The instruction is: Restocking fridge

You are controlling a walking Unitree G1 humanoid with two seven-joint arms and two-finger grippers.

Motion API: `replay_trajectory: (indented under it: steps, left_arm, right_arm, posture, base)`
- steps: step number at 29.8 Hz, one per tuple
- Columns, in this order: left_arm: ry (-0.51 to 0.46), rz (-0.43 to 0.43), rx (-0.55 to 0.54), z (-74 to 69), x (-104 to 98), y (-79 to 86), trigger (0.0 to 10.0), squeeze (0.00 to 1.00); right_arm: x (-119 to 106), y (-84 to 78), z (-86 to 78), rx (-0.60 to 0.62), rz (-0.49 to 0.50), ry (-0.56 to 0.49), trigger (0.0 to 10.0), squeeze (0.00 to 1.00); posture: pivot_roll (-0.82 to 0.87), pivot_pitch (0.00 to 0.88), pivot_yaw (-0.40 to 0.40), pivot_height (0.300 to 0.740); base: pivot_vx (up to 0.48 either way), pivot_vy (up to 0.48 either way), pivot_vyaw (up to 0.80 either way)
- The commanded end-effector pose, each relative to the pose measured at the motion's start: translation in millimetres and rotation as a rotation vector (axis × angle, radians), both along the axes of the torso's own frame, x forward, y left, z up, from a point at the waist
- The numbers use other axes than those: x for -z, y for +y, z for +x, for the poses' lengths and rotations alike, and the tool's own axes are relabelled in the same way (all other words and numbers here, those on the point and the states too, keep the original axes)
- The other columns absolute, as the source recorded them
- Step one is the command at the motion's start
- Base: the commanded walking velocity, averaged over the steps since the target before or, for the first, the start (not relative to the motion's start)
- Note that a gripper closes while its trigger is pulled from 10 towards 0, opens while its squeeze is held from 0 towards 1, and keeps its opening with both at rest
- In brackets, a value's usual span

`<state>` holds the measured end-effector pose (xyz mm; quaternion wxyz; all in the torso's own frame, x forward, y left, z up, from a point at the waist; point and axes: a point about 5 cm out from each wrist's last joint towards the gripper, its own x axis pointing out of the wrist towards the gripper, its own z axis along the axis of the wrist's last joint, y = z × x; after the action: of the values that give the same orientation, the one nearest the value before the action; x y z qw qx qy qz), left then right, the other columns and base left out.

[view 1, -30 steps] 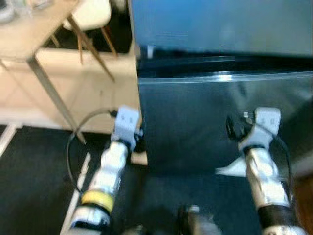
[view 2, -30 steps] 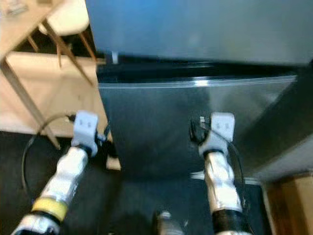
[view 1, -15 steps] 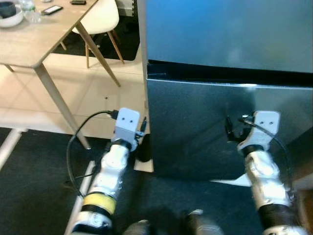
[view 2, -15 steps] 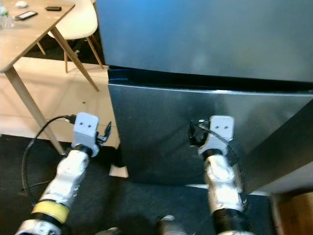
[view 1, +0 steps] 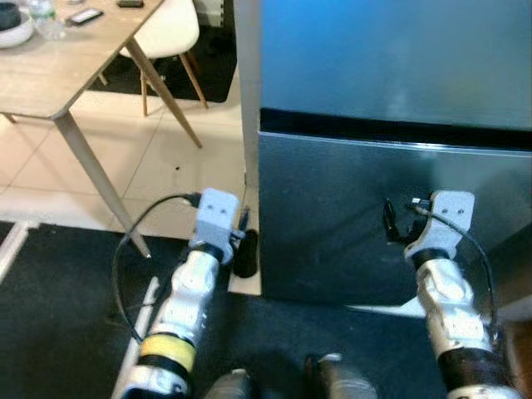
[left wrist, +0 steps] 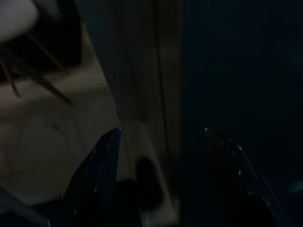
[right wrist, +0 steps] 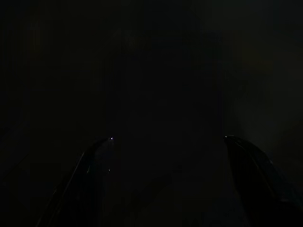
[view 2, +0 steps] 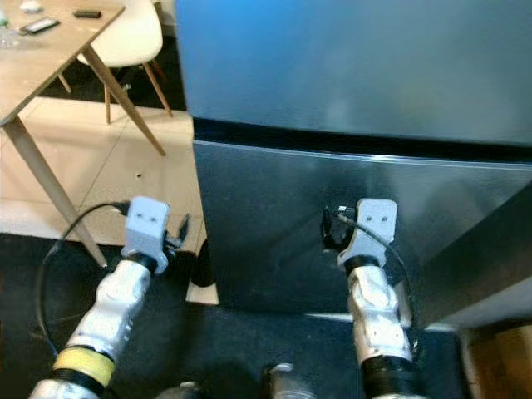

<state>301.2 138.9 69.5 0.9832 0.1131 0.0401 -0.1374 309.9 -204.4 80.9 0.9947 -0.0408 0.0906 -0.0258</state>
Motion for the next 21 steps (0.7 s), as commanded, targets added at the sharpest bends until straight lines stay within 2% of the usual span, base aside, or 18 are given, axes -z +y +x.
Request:
replay_trajectory:
  steps: [1, 2, 3, 4, 6, 7, 8, 9, 10, 11, 12, 13, 14, 15, 17, 18, 21]
  left_arm:
    - [0.12, 0.043, -0.017, -15.3, 29, 10.5, 10.0, 0.0]
    - [0.263, 0.077, -0.079, -35.7, 63, 27.3, 10.0, 0.0]
    - [0.334, 0.086, -0.114, -47.1, 78, 35.6, 10.0, 0.0]
    - [0.334, 0.086, -0.114, -47.1, 78, 35.6, 10.0, 0.0]
    - [0.497, 0.097, -0.207, -77.3, 109, 55.9, 10.0, 0.0]
    - [0.497, 0.097, -0.207, -77.3, 109, 55.9, 10.0, 0.0]
    - [0.568, 0.107, -0.256, -93.7, 121, 66.0, 10.0, 0.0]
    - [0.568, 0.107, -0.256, -93.7, 121, 66.0, 10.0, 0.0]
    - [0.615, 0.115, -0.289, -105.0, 128, 72.5, 10.0, 0.0]
    - [0.615, 0.115, -0.289, -105.0, 128, 72.5, 10.0, 0.0]
    - [0.664, 0.122, -0.332, -118.0, 135, 80.3, 10.0, 0.0]
    - [0.664, 0.122, -0.332, -118.0, 135, 80.3, 10.0, 0.0]
    - [0.715, 0.139, -0.371, -132.6, 142, 88.7, 10.0, 0.0]
    - [0.715, 0.139, -0.371, -132.6, 142, 88.7, 10.0, 0.0]
    - [0.783, 0.179, -0.405, -154.6, 151, 99.6, 10.0, 0.0]
    - [0.8, 0.201, -0.401, -161.1, 153, 101.8, 10.0, 0.0]
    - [0.816, 0.228, -0.39, -167.3, 156, 102.6, 10.0, 0.0]
  right_arm:
    - [18, 2.7, -7.9, -0.037, -0.029, 0.084, 10.0, 0.0]
    - [39, 7.8, -18.5, -0.103, -0.072, 0.162, 10.0, 0.0]
    - [48, 9.9, -24.3, -0.131, -0.087, 0.199, 10.0, 0.0]
    - [48, 9.9, -24.3, -0.131, -0.087, 0.199, 10.0, 0.0]
    - [78, 12.9, -43.4, -0.185, -0.128, 0.321, 10.0, 0.0]
    - [78, 12.9, -43.4, -0.185, -0.128, 0.321, 10.0, 0.0]
    - [94, 13.9, -56.4, -0.218, -0.165, 0.393, 10.0, 0.0]
    - [94, 13.9, -56.4, -0.218, -0.165, 0.393, 10.0, 0.0]
    - [104, 14.2, -65.7, -0.241, -0.19, 0.44, 10.0, 0.0]
    - [104, 14.2, -65.7, -0.241, -0.19, 0.44, 10.0, 0.0]
    - [119, 14.6, -80.2, -0.264, -0.208, 0.504, 10.0, 0.0]
    - [119, 14.6, -80.2, -0.264, -0.208, 0.504, 10.0, 0.0]
    - [130, 14.8, -93.0, -0.28, -0.207, 0.558, 10.0, 0.0]
    - [130, 14.8, -93.0, -0.28, -0.207, 0.558, 10.0, 0.0]
    - [144, 13.2, -111.7, -0.291, -0.206, 0.617, 10.0, 0.0]
    - [147, 11.1, -116.6, -0.28, -0.21, 0.631, 10.0, 0.0]
    - [153, 5.0, -125.6, -0.257, -0.265, 0.672, 10.0, 0.0]
  posture:
    - [-0.05, 0.167, -0.022, 0.74]
    - [-0.05, 0.168, -0.024, 0.74]
    - [-0.05, 0.168, -0.024, 0.74]
    - [-0.05, 0.168, -0.024, 0.74]
    - [-0.05, 0.169, -0.027, 0.74]
    - [-0.05, 0.169, -0.027, 0.74]
    - [-0.05, 0.17, -0.029, 0.74]
    - [-0.05, 0.17, -0.029, 0.74]
    - [-0.05, 0.169, -0.029, 0.74]
    - [-0.05, 0.169, -0.029, 0.74]
    - [-0.05, 0.169, -0.034, 0.74]
    - [-0.05, 0.169, -0.034, 0.74]
    - [-0.05, 0.169, -0.035, 0.74]
    - [-0.05, 0.169, -0.035, 0.74]
    - [-0.04, 0.169, -0.039, 0.74]
    - [-0.04, 0.169, -0.041, 0.74]
    - [-0.04, 0.168, -0.042, 0.74]
  base:
    - [0.0, 0.0, 0.0]
    - [0.0, 0.0, 0.0]
    - [0.0, 0.0, 0.0]
    - [0.0, 0.0, 0.0]
    - [0.0, 0.0, 0.0]
    - [0.0, 0.0, 0.0]
    - [0.0, 0.0, 0.0]
    - [0.0, 0.0, 0.0]
    - [0.0, 0.0, 0.0]
    - [0.0, 0.0, 0.0]
    - [0.0, 0.0, 0.0]
    - [0.0, 0.0, 0.0]
    - [0.0, 0.0, 0.0]
    - [0.0, 0.0, 0.0]
    - [0.0, 0.0, 0.0]
    - [0.0, 0.0, 0.0]
    - [0.0, 0.0, 0.8]
